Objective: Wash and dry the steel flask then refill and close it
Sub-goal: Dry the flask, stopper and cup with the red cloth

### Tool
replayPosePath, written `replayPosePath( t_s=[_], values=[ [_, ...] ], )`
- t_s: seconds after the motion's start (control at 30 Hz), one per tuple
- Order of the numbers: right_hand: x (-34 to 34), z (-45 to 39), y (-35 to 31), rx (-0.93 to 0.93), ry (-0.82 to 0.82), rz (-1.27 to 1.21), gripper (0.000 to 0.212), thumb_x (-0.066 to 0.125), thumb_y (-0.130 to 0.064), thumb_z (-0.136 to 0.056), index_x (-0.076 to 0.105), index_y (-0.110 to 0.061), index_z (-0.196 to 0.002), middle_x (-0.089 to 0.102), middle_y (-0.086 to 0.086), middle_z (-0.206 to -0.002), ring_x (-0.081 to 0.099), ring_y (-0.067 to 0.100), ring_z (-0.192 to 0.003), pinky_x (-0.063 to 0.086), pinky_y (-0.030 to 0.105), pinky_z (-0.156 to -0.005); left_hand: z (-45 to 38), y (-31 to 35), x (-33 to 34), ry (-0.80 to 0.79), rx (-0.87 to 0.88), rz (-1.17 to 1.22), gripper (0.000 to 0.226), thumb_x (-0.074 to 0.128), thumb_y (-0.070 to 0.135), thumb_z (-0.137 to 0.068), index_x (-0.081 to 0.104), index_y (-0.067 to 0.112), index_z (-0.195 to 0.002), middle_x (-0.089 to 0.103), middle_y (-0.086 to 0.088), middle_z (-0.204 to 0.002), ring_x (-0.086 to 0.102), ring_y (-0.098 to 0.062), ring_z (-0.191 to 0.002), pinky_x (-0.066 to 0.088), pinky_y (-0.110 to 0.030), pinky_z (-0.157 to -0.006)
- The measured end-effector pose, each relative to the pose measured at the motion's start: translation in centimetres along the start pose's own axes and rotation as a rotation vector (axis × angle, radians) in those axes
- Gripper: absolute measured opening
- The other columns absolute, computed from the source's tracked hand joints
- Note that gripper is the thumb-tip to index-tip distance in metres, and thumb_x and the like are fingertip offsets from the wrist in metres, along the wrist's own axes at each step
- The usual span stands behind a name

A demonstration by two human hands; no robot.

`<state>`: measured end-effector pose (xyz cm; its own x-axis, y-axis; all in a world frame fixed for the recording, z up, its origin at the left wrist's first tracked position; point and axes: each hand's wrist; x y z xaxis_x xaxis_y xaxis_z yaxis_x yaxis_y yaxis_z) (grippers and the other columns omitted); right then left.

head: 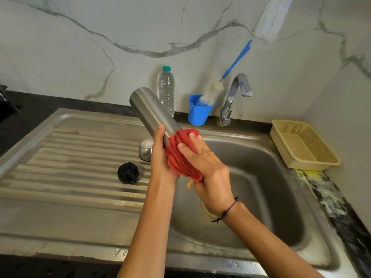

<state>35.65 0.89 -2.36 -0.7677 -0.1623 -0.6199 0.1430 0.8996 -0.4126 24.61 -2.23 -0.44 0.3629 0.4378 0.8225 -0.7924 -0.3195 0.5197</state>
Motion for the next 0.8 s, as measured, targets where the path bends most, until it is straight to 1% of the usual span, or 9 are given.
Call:
replayPosePath(
  t_s=[0.13, 0.23, 0.37, 0.43, 0.5, 0.57, 0.63, 0.73, 0.8],
  values=[
    [-0.2, 0.3, 0.3, 0.154, 0.023, -0.267, 0.066, 0.040, -0.011, -0.067, 0.047, -0.012, -0.133, 0.040, 0.016, -0.143, 0.034, 0.019, -0.137, 0.044, 0.038, -0.103, -0.1, -0.5, 0.5, 0.064, 0.113, 0.068, 0.034, 0.055, 0.037, -0.092, 0.068, 0.006, -0.084, 0.068, -0.012, -0.073, 0.068, -0.026, -0.074, 0.053, -0.045, -0.087],
    [-0.4, -0.2, 1.3, 0.225, 0.016, -0.381, 0.060, 0.040, 0.005, -0.075, 0.047, -0.009, -0.133, 0.044, 0.011, -0.141, 0.037, 0.011, -0.134, 0.037, 0.027, -0.107, -0.7, -0.6, 0.0, 0.092, 0.155, 0.051, 0.026, 0.053, 0.034, -0.093, 0.063, 0.010, -0.091, 0.070, -0.006, -0.068, 0.069, -0.019, -0.067, 0.056, -0.036, -0.074],
    [-0.9, -1.3, 2.2, 0.371, 0.060, -0.498, 0.069, 0.050, 0.024, -0.073, 0.049, -0.010, -0.133, 0.048, 0.003, -0.140, 0.042, 0.019, -0.132, 0.033, 0.049, -0.109, -0.6, 0.1, -0.2, 0.068, 0.110, 0.049, 0.032, 0.059, 0.040, -0.087, 0.062, 0.012, -0.103, 0.072, -0.007, -0.078, 0.071, -0.019, -0.072, 0.056, -0.036, -0.074],
    [-1.9, -1.5, 0.8, 0.374, 0.128, -0.477, 0.072, 0.049, 0.023, -0.071, 0.049, -0.012, -0.134, 0.047, 0.003, -0.140, 0.042, 0.017, -0.132, 0.033, 0.044, -0.110, -1.1, 0.3, -0.6, 0.051, 0.120, 0.064, 0.048, 0.065, 0.042, -0.076, 0.063, 0.011, -0.113, 0.072, -0.010, -0.098, 0.070, -0.022, -0.088, 0.054, -0.040, -0.086],
    [-2.6, -1.3, -1.0, 0.156, 0.108, -0.261, 0.068, 0.048, 0.015, -0.071, 0.047, -0.009, -0.134, 0.043, 0.009, -0.142, 0.036, 0.020, -0.135, 0.031, 0.035, -0.112, -0.9, 0.4, -0.9, -0.001, 0.080, 0.037, 0.075, 0.071, 0.048, -0.069, 0.055, 0.006, -0.130, 0.061, -0.018, -0.124, 0.062, -0.028, -0.112, 0.046, -0.044, -0.101],
    [-2.4, -0.8, -2.0, -0.133, -0.017, 0.026, 0.062, 0.057, -0.002, -0.075, 0.044, -0.010, -0.135, 0.040, 0.013, -0.143, 0.030, 0.031, -0.138, 0.028, 0.042, -0.113, -0.2, 0.6, -0.9, -0.103, -0.011, -0.033, 0.078, 0.064, 0.059, -0.073, 0.059, -0.002, -0.122, 0.062, -0.021, -0.118, 0.062, -0.030, -0.109, 0.049, -0.040, -0.097],
    [-1.4, -0.1, -1.3, -0.290, -0.097, 0.238, 0.061, 0.067, -0.014, -0.078, 0.041, -0.013, -0.133, 0.041, 0.014, -0.142, 0.028, 0.038, -0.137, 0.028, 0.055, -0.110, 0.1, 0.4, -1.4, -0.162, -0.080, -0.059, 0.072, 0.045, 0.065, -0.079, 0.073, 0.000, -0.090, 0.070, -0.015, -0.089, 0.070, -0.025, -0.083, 0.058, -0.033, -0.079],
    [-0.8, 0.6, -0.6, -0.308, -0.083, 0.264, 0.052, 0.065, -0.020, -0.084, 0.045, -0.012, -0.131, 0.044, 0.015, -0.140, 0.029, 0.040, -0.136, 0.031, 0.059, -0.105, 0.1, 0.3, -1.7, -0.187, -0.103, -0.028, 0.074, 0.036, 0.068, -0.085, 0.074, 0.006, -0.072, 0.069, -0.010, -0.074, 0.069, -0.021, -0.069, 0.058, -0.030, -0.071],
    [-1.0, 0.6, -0.7, -0.303, -0.056, 0.231, 0.043, 0.059, -0.024, -0.089, 0.052, -0.010, -0.129, 0.045, 0.015, -0.139, 0.031, 0.041, -0.135, 0.033, 0.059, -0.104, 0.2, 0.3, -1.6, -0.183, -0.104, -0.022, 0.074, 0.039, 0.072, -0.082, 0.073, 0.007, -0.078, 0.068, -0.011, -0.082, 0.067, -0.022, -0.077, 0.055, -0.032, -0.084]
  ],
)
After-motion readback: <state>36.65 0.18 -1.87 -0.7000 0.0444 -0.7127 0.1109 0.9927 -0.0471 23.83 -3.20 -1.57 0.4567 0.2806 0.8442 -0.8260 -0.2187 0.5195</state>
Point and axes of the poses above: each hand's wrist, its own z-axis away from the middle knuckle, its own x-axis out of the palm, y = z × x
